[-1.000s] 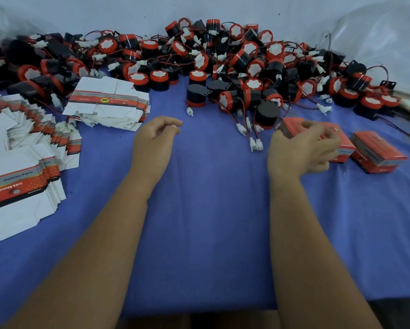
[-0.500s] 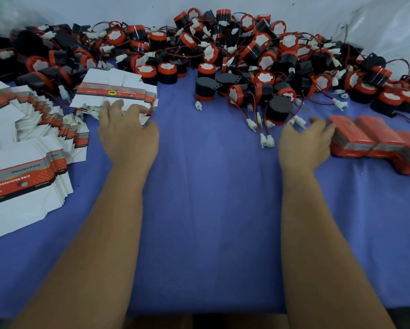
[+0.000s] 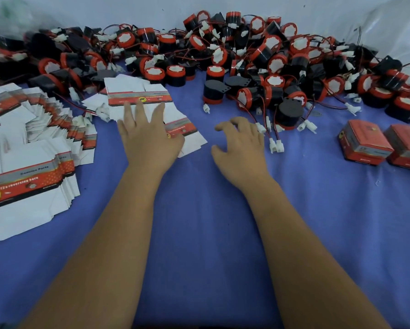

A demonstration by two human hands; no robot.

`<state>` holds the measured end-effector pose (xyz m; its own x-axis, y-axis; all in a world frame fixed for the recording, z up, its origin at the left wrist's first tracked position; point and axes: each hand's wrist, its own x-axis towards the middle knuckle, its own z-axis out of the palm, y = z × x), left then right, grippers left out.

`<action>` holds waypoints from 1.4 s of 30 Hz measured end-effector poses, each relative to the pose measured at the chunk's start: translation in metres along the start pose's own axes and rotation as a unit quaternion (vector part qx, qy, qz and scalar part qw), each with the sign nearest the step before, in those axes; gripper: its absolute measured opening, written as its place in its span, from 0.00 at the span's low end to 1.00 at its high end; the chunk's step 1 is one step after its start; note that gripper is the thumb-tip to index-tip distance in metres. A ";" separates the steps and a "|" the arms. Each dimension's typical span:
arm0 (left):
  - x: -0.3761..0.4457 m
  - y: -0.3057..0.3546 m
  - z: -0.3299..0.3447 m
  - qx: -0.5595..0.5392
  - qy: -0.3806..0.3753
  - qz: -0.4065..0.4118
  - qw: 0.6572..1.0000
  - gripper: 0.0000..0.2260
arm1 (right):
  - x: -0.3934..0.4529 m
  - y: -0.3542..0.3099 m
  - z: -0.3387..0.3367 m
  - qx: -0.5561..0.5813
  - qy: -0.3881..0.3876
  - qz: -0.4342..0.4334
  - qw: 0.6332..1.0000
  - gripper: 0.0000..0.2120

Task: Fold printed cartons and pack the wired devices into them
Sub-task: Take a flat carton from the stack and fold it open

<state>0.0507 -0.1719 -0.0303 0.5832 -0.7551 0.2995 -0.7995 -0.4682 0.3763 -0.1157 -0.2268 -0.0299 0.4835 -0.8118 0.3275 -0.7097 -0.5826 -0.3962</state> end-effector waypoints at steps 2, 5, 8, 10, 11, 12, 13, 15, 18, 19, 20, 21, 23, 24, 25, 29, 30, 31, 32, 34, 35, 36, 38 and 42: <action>0.001 -0.001 0.006 0.046 -0.095 0.013 0.994 0.33 | 0.001 0.002 0.000 0.030 -0.011 0.010 0.999 0.20; 0.000 0.005 0.011 0.050 -0.110 0.069 0.990 0.29 | 0.002 0.002 0.000 0.056 -0.046 0.008 0.997 0.21; -0.003 0.011 0.013 0.045 -0.105 0.092 0.989 0.24 | 0.000 0.000 0.000 0.049 -0.068 -0.025 0.996 0.21; -0.004 0.012 0.012 0.005 -0.082 0.086 0.993 0.20 | -0.002 -0.001 -0.002 0.066 -0.085 -0.039 0.993 0.24; -0.004 0.012 0.011 -0.018 -0.067 0.083 0.994 0.18 | -0.002 -0.002 -0.004 0.080 -0.094 -0.040 0.992 0.26; -0.003 0.012 0.010 -0.038 -0.051 0.078 0.995 0.16 | -0.003 -0.002 -0.005 0.095 -0.098 -0.039 0.990 0.28; -0.003 0.013 0.010 -0.056 -0.038 0.071 0.995 0.14 | -0.003 -0.002 -0.007 0.111 -0.095 -0.036 0.989 0.29; -0.003 0.015 0.008 -0.094 -0.015 0.053 0.994 0.11 | -0.003 -0.003 -0.008 0.153 -0.076 -0.030 0.985 0.30; -0.001 0.019 0.004 -0.167 0.019 0.016 0.986 0.08 | -0.004 -0.006 -0.009 0.267 -0.047 0.003 0.962 0.31; 0.000 0.019 0.003 -0.195 0.028 0.005 0.980 0.09 | -0.005 -0.007 -0.010 0.311 -0.044 0.020 0.949 0.31; 0.000 0.019 0.002 -0.223 0.034 -0.004 0.974 0.10 | -0.005 -0.008 -0.012 0.349 -0.044 0.037 0.935 0.30; 0.001 0.019 0.002 -0.251 0.039 -0.011 0.967 0.10 | -0.004 -0.007 -0.013 0.381 -0.047 0.049 0.922 0.28; 0.001 0.019 0.000 -0.298 0.052 -0.033 0.952 0.10 | -0.004 -0.007 -0.015 0.427 -0.069 0.043 0.901 0.24; 0.001 0.019 -0.002 -0.317 0.060 -0.048 0.945 0.11 | -0.004 -0.008 -0.016 0.440 -0.086 0.036 0.893 0.24; 0.002 0.019 -0.003 -0.335 0.068 -0.064 0.937 0.12 | -0.004 -0.009 -0.015 0.446 -0.102 0.031 0.889 0.26; 0.003 0.021 -0.004 -0.400 0.027 -0.085 0.912 0.13 | -0.005 -0.011 -0.014 0.449 -0.122 0.020 0.885 0.22; 0.004 0.022 -0.004 -0.410 -0.004 -0.074 0.909 0.14 | -0.005 -0.010 -0.014 0.455 -0.119 0.016 0.882 0.19; 0.004 0.023 -0.005 -0.426 -0.034 -0.065 0.902 0.16 | -0.005 -0.011 -0.015 0.463 -0.112 0.013 0.879 0.17; 0.003 0.024 -0.007 -0.449 -0.061 -0.054 0.890 0.20 | -0.005 -0.010 -0.015 0.474 -0.102 0.013 0.875 0.15; 0.002 0.025 -0.009 -0.453 -0.094 -0.007 0.887 0.29 | -0.004 -0.009 -0.017 0.511 -0.079 0.035 0.855 0.12; 0.001 0.026 -0.009 -0.422 -0.105 0.024 0.900 0.32 | -0.003 -0.008 -0.019 0.526 -0.067 0.049 0.847 0.12; -0.001 0.027 -0.008 -0.385 -0.112 0.047 0.915 0.35 | -0.002 -0.008 -0.020 0.531 -0.056 0.061 0.843 0.11; -0.004 0.028 -0.003 -0.341 -0.105 0.064 0.932 0.40 | -0.001 -0.006 -0.021 0.525 -0.042 0.069 0.847 0.11; -0.009 0.028 0.001 -0.370 -0.082 0.058 0.923 0.43 | -0.003 -0.006 -0.020 0.517 -0.055 0.037 0.854 0.10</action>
<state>0.0229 -0.1791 -0.0227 0.4215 -0.8679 0.2626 -0.5026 0.0174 0.8643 -0.1233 -0.2195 -0.0112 0.5421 -0.8137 0.2098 0.0639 -0.2090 -0.9758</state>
